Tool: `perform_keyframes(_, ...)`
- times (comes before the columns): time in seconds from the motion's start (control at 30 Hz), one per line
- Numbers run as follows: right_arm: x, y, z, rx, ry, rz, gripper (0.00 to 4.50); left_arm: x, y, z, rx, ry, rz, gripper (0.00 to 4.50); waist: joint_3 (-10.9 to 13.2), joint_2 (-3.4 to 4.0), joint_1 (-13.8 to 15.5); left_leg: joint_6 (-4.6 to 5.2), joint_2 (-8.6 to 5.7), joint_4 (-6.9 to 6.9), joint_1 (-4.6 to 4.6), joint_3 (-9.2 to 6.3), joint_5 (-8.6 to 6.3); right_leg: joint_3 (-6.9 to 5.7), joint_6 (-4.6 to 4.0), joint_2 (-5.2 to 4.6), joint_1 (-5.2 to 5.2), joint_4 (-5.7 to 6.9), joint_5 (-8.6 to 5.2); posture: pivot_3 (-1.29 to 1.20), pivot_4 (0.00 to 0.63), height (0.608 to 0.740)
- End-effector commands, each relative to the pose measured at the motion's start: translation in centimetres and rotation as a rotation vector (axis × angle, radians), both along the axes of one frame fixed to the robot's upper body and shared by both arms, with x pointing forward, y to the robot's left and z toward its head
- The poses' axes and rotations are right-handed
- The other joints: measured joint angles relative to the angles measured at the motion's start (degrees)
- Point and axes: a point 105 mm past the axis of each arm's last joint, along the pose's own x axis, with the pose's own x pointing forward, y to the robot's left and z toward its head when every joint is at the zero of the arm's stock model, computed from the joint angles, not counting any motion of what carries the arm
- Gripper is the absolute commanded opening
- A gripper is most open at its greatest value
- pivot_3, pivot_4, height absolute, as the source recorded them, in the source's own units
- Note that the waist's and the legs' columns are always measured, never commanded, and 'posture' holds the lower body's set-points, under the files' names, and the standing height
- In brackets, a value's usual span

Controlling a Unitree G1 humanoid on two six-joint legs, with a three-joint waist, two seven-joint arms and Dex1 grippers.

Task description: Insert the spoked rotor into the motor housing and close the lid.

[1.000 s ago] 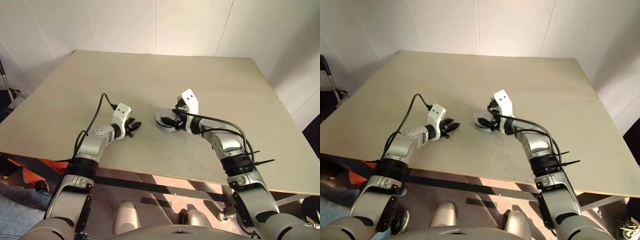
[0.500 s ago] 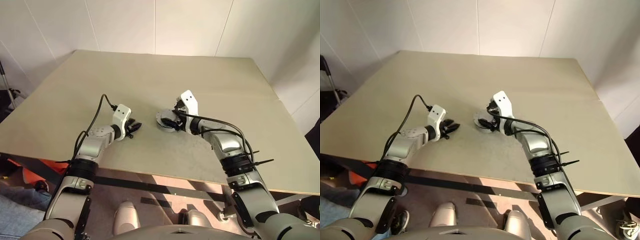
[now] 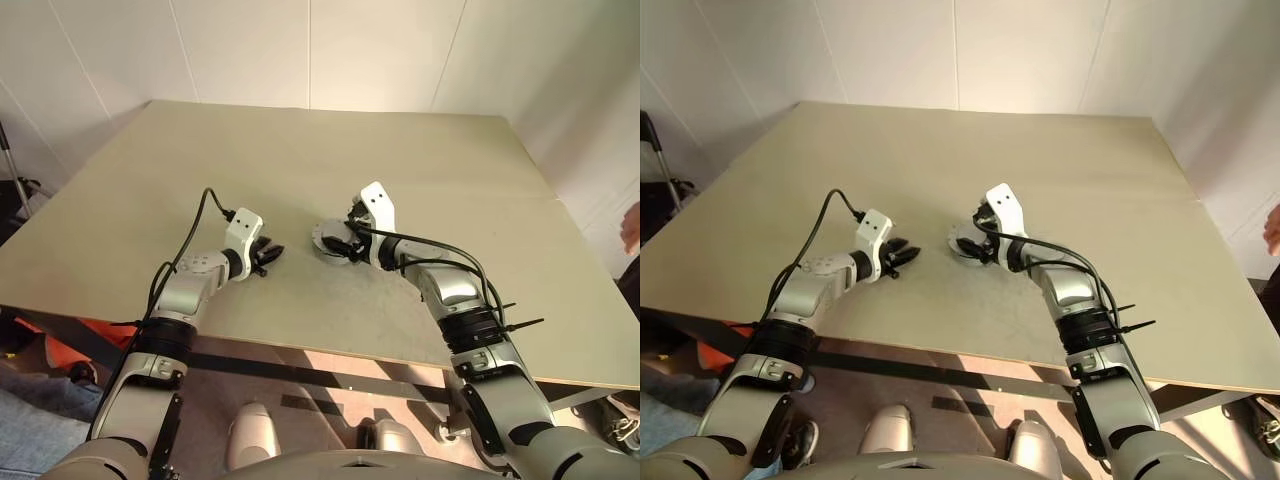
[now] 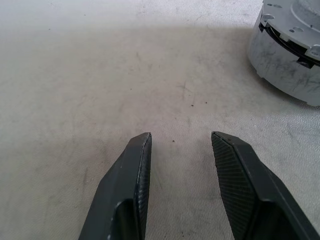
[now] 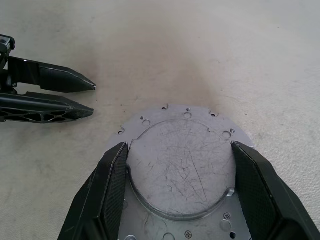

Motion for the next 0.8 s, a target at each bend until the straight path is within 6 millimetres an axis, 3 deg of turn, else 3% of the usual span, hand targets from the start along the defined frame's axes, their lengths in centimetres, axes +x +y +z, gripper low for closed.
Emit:
perform_keyframes(0.03, 0.7, -0.6, 0.4, -0.017, -0.019, -0.04, 3.14, 0.3, -0.3, 1.3, 0.0, -0.044, -0.015, 2.01, 0.0, 0.0, 0.0, 0.0, 0.0, 0.0, 0.01, 0.0, 0.0, 0.0, 0.0, 0.0, 0.02, 0.0, 0.0, 0.0, 0.0, 0.74)
perform_keyframes(0.37, 1.7, -1.4, 0.3, -0.009, -0.004, -0.121, 3.14, 0.2, -0.2, 1.2, 0.002, -0.04, -0.012, 2.01, 0.0, 0.0, 0.0, -0.03, 0.0, 0.01, 0.15, 0.0, 0.02, 0.02, 0.02, 0.0, 0.14, 0.02, -0.01, 0.0, 0.0, 0.74)
perform_keyframes(0.6, 1.2, -1.5, 0.5, -0.02, -0.01, -0.093, 3.14, 0.3, -0.1, 1.2, 0.001, -0.042, -0.008, 2.01, 0.0, 0.0, 0.1, -0.06, -0.01, 0.01, 0.14, 0.0, 0.04, 0.03, 0.34, -0.01, 0.16, 0.02, -0.2, 0.0, 0.0, 0.74)
perform_keyframes(0.8, 1.1, -1.6, 1.2, 0.0, -0.031, -0.085, 3.14, 0.3, -0.1, 1.2, 0.002, -0.042, -0.01, 2.01, 0.0, 0.0, 0.1, -0.07, -0.01, 0.02, 0.06, 0.0, 0.04, 0.02, 0.03, -0.01, 0.17, 0.02, -0.01, 0.0, 0.0, 0.74)
